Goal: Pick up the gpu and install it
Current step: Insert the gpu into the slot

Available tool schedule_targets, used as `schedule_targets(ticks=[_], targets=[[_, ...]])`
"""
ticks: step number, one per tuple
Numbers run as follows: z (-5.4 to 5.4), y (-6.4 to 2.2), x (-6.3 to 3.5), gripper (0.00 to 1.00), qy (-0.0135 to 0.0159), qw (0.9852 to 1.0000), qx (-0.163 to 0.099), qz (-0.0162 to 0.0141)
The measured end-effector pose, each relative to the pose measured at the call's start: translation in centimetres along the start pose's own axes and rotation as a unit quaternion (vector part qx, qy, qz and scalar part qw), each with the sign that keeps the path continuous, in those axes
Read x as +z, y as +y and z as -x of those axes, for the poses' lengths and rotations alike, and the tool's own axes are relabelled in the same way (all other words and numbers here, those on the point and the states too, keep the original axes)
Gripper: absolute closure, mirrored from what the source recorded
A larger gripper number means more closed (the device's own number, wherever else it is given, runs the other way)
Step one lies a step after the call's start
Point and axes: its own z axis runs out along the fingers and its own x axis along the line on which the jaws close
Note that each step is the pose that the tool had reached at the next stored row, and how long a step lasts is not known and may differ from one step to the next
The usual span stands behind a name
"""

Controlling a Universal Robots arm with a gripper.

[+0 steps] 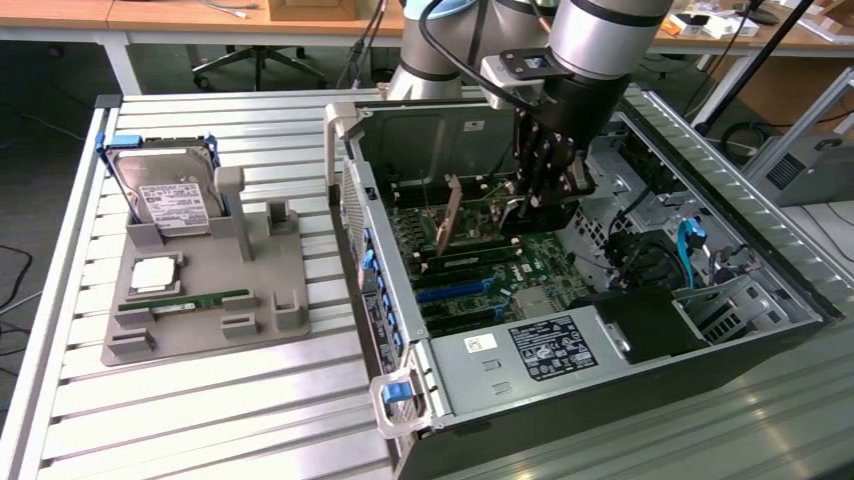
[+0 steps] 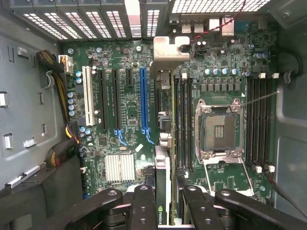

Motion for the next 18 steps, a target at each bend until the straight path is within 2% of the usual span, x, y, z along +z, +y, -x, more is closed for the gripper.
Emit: schedule_targets(ticks=[18], targets=[[-0.32,0.01,0.48,0.73,0.0,1.0,0.0,0.0]])
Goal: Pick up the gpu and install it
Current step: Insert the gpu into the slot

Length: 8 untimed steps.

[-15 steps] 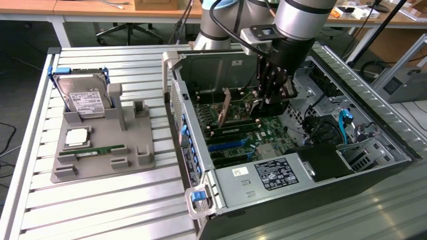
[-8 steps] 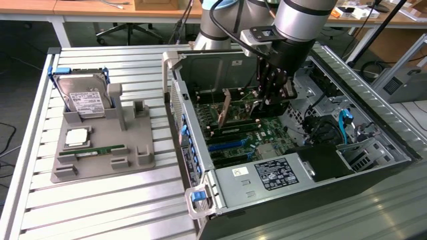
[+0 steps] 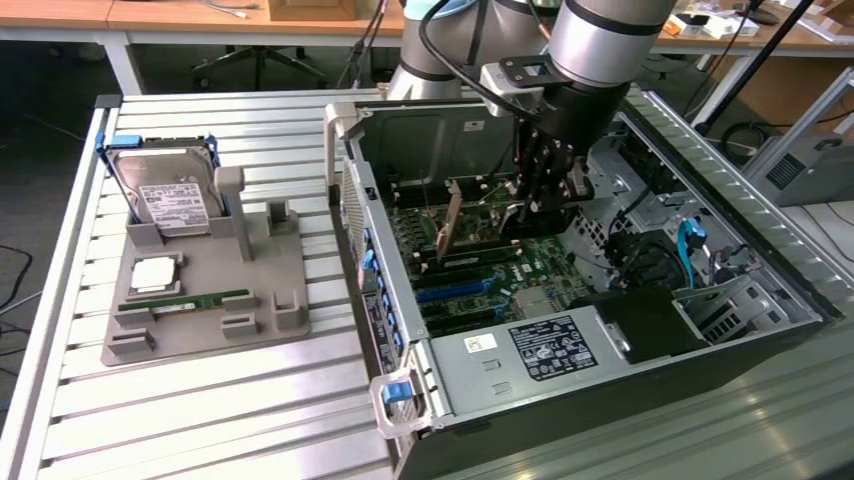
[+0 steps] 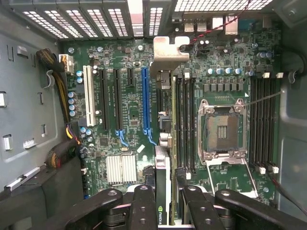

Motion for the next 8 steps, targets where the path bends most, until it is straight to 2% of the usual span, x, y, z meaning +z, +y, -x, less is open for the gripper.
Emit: schedule_targets(ticks=[8], targets=[[-0.23,0.0,0.21,0.73,0.0,1.0,0.0,0.0]])
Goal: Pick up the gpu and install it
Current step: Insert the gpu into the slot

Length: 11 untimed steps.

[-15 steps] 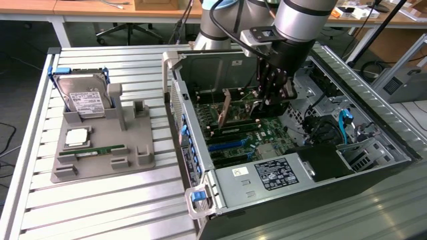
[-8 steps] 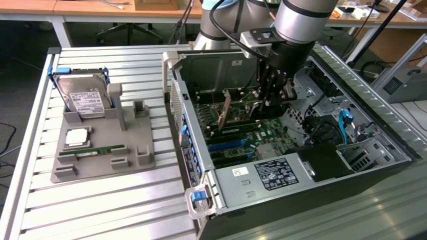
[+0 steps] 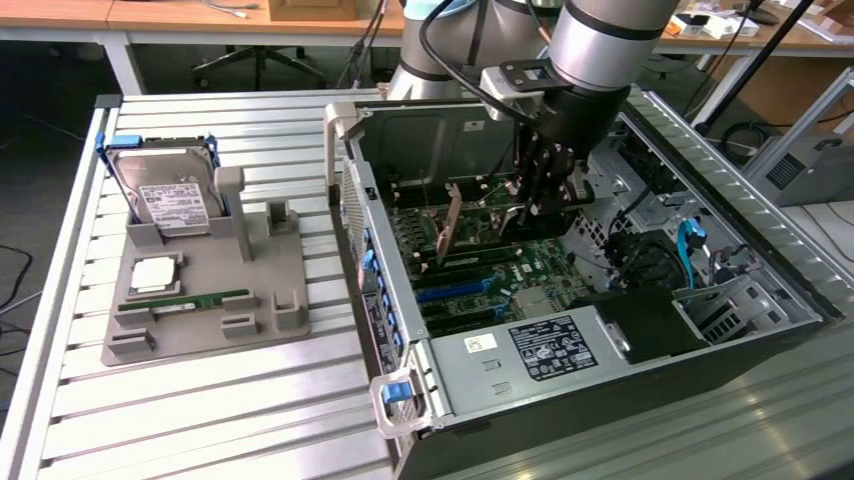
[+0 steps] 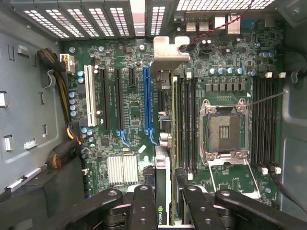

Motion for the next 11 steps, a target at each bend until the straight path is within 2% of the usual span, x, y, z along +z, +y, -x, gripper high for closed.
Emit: schedule_targets(ticks=[11], targets=[[-0.3,0.0,0.33,0.73,0.0,1.0,0.0,0.0]])
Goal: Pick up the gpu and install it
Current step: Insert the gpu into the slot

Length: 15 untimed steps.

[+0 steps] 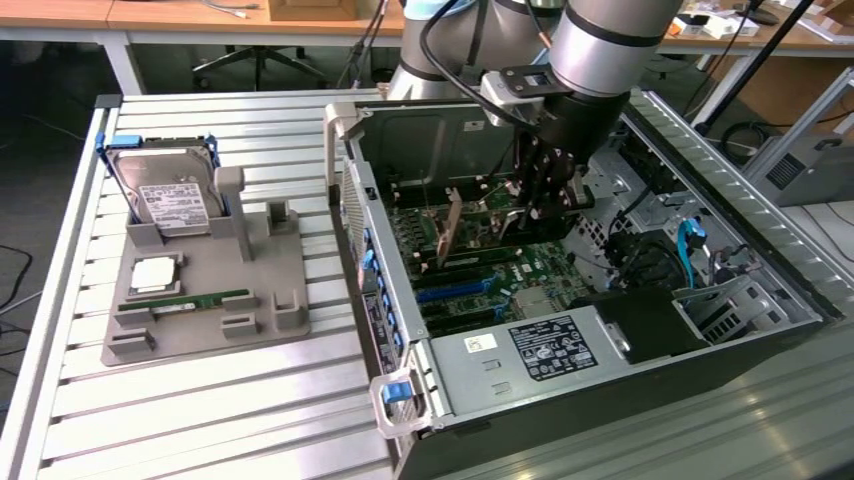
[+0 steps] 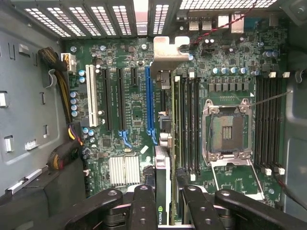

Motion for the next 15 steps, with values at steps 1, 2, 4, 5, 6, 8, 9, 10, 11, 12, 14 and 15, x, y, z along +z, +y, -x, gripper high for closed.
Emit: schedule_targets(ticks=[1,2,4,5,6,8,9,10,11,12,14,15], targets=[[-0.02,0.0,0.02,0.73,0.0,1.0,0.0,0.0],[-0.04,0.0,0.04,0.73,0.0,1.0,0.0,0.0],[-0.07,0.0,0.08,0.73,0.0,1.0,0.0,0.0],[-0.09,0.0,0.1,0.73,0.0,1.0,0.0,0.0],[-0.11,0.0,0.12,0.73,0.0,1.0,0.0,0.0],[-0.15,0.0,0.17,0.73,0.0,1.0,0.0,0.0],[-0.18,0.0,0.21,0.73,0.0001,1.0,0.0,0.0],[-0.21,0.0,0.25,0.73,0.0001,1.0,0.0,0.0001],[-0.24,0.0,0.3,0.73,0.0001,1.0,0.0,0.0],[-0.3,0.06,0.4,0.73,0.0001,1.0,0.0,0.0],[-0.32,0.13,0.45,0.73,0.0001,1.0,0.0,0.0],[-0.34,0.2,0.48,0.73,0.0001,1.0,0.0,0.0]])
